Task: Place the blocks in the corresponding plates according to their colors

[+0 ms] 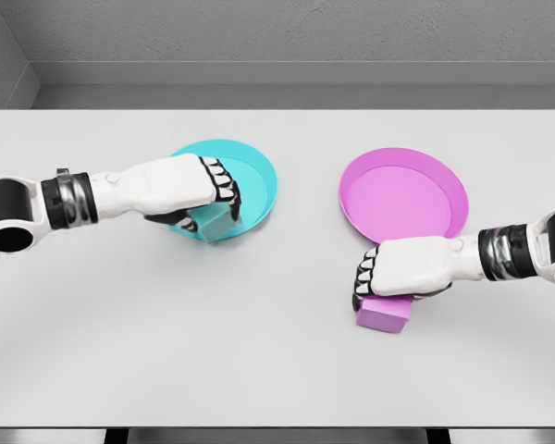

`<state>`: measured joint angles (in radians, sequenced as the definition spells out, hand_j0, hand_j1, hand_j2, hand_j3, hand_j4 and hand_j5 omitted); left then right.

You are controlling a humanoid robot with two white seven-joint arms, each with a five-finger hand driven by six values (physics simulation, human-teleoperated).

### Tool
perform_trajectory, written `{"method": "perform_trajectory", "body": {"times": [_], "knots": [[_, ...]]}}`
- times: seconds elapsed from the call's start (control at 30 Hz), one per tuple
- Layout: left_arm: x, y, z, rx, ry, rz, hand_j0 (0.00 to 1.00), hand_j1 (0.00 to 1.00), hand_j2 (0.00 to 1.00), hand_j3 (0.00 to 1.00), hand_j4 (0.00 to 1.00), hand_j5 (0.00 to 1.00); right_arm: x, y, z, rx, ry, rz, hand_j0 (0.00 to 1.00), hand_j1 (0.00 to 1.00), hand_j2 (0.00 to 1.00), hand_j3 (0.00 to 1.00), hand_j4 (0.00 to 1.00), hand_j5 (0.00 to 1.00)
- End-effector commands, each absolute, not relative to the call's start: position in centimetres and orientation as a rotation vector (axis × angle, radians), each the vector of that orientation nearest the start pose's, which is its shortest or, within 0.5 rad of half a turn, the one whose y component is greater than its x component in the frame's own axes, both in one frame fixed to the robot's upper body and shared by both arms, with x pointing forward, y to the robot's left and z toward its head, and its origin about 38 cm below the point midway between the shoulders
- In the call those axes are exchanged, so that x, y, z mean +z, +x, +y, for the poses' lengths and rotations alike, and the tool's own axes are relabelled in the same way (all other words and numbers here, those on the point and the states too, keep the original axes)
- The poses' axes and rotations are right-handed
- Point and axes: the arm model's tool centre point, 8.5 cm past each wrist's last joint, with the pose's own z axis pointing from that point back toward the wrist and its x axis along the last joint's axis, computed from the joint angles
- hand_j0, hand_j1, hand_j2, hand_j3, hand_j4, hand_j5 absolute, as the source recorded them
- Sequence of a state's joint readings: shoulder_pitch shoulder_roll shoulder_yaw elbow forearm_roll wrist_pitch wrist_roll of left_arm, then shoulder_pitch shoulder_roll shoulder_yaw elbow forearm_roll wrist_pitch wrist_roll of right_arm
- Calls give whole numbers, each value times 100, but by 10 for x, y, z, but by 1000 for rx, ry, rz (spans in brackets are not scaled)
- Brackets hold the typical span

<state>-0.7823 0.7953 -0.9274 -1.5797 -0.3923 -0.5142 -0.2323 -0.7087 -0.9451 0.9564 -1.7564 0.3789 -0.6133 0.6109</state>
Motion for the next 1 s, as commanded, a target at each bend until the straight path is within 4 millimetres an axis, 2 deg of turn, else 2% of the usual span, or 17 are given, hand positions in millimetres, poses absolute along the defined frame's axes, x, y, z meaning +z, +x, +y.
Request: {"method": "perform_trajectory", "body": {"times": [0.0,0.13,0.23,0.3,0.37,0.4,0.47,0.5,0.63,0.73,0.8,0.87,0.9,0.93,0.97], "knots": [[210,434,215,2768,-439,2252,45,45,45,45,45,45,185,354,-240,-3096,95,1521,60,60,60,60,60,60],[209,472,208,2791,-515,2298,45,45,45,45,45,45,186,355,-244,-3104,105,1514,60,60,60,60,60,60],[206,482,210,2814,-543,2313,45,45,45,45,45,45,187,358,-248,-3115,122,1518,57,57,57,57,57,57],[203,486,217,2837,-562,2318,50,50,50,50,50,50,203,368,-255,-3101,170,1613,55,55,55,55,55,55],[201,488,220,2846,-567,2323,58,58,58,58,58,58,214,378,-264,-3097,188,1719,55,55,55,55,55,55],[201,488,220,2843,-565,2333,67,67,67,67,67,67,214,381,-267,-3104,187,1741,55,55,55,55,55,55],[202,488,219,2839,-563,2338,92,92,92,92,92,92,214,387,-275,-3124,188,1787,55,55,55,55,55,55],[202,488,218,2838,-561,2339,98,98,98,98,98,98,217,392,-280,-3126,194,1836,55,55,55,55,55,55],[204,489,218,2829,-566,2341,100,100,100,100,100,100,230,405,-297,-3096,162,2063,55,55,55,55,55,55],[209,490,219,2819,-579,2341,100,100,100,100,100,100,243,421,-319,-3056,182,2274,56,56,56,56,56,56],[216,490,229,2803,-591,2350,100,100,100,100,100,100,242,433,-341,-3055,190,2423,56,56,56,56,56,56],[227,487,255,2771,-568,2447,100,100,100,100,100,100,242,444,-361,-3039,215,2566,56,56,56,56,56,56],[232,483,271,2754,-540,2478,100,100,100,100,100,100,242,449,-362,-3028,220,2595,56,56,56,56,56,56],[237,480,292,2771,-582,2476,100,100,100,100,100,100,241,451,-362,-3021,220,2610,57,57,57,57,57,57],[236,480,298,2783,-601,2471,100,100,100,100,100,100,243,453,-360,-2998,223,2629,60,60,60,60,60,60]]}}
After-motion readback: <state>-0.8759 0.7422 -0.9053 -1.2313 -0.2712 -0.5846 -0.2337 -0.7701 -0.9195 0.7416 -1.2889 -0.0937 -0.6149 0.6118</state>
